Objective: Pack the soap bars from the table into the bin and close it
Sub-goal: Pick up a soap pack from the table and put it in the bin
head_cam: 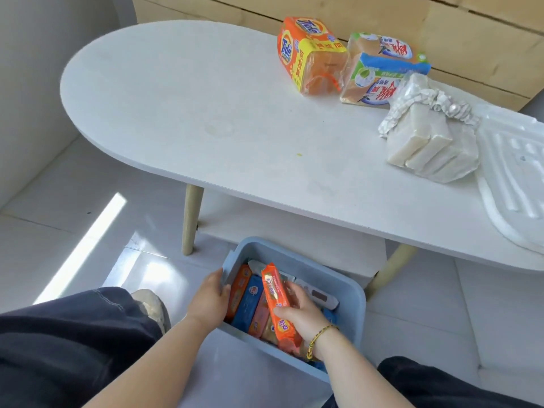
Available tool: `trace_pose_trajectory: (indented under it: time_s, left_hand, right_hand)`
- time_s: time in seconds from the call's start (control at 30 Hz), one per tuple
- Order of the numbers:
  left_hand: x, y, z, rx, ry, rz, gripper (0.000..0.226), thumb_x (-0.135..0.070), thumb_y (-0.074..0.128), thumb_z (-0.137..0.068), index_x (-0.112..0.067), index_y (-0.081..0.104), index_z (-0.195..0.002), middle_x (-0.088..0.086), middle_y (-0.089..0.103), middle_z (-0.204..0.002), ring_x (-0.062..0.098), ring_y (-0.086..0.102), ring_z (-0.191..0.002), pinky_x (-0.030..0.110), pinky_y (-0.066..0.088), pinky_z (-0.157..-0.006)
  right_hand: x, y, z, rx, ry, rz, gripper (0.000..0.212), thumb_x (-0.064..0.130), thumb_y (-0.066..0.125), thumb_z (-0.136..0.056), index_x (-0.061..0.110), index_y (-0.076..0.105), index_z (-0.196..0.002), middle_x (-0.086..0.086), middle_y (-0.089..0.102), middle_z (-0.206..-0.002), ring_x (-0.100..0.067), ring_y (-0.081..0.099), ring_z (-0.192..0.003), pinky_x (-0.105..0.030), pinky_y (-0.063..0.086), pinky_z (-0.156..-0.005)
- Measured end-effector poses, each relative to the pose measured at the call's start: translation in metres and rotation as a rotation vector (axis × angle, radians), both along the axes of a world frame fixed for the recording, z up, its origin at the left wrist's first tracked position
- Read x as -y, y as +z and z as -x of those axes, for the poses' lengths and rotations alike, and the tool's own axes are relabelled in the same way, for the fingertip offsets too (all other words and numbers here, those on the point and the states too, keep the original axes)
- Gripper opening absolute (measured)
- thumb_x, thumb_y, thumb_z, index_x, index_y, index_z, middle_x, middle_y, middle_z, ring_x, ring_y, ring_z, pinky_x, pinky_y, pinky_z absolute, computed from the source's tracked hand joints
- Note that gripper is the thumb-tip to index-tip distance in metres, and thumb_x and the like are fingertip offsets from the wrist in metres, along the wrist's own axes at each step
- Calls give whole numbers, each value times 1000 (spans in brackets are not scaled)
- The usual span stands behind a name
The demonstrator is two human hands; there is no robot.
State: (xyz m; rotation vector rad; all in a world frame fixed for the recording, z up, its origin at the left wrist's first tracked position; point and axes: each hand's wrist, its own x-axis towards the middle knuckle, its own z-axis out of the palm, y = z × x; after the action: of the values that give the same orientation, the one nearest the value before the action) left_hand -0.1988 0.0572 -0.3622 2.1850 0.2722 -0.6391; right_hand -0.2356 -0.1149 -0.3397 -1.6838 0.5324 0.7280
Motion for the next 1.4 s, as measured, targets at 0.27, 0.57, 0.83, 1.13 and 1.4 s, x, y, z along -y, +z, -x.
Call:
trace_pose_trajectory:
  time_s: [0.27,0.57,0.83,1.13,1.4]
  left_hand:
    - [-2,-24,-7,25,-57,-94,50,-13,34,-95,-19,19,-143,3,28,-150,23,37,-131,33,32,-103]
    - [-4,-34,-5,53,-103,-128,54,-17,32,-95,-26,9,-143,-2,22,-152,25,42,-126,36,38,-97]
    - [-7,-34,-5,47,-149,-166,57,-17,33,-95,-30,6,-143,-3,21,-152,25,41,-127,36,39,-99]
    - [-7,-33,-5,35,-158,-173,58,-14,32,-95,-29,4,-144,-4,21,-152,26,44,-122,35,40,-94]
    - [-7,-35,-5,23,-160,-165,59,-15,33,-95,-30,2,-143,-3,22,-151,26,47,-117,35,42,-92]
  right_hand:
    - [2,-45,-47,-52,134,62,57,20,48,-91,28,24,-142,-7,48,-134,-24,55,-106,-27,50,-73]
    - [-9,-79,-66,136,630,605,94,37,72,-73,23,13,-145,-2,21,-149,-24,32,-133,-35,37,-106]
    - [-22,-78,-61,363,932,1085,64,4,48,-86,3,17,-141,-19,28,-143,-33,32,-126,-43,30,-104]
    - [-15,-79,-61,361,1048,1152,59,4,39,-91,3,11,-143,-23,19,-149,-38,27,-132,-49,25,-109]
    - [-17,-68,-62,538,999,1304,45,29,83,-44,16,73,-86,-2,72,-78,-18,67,-64,-24,53,-60]
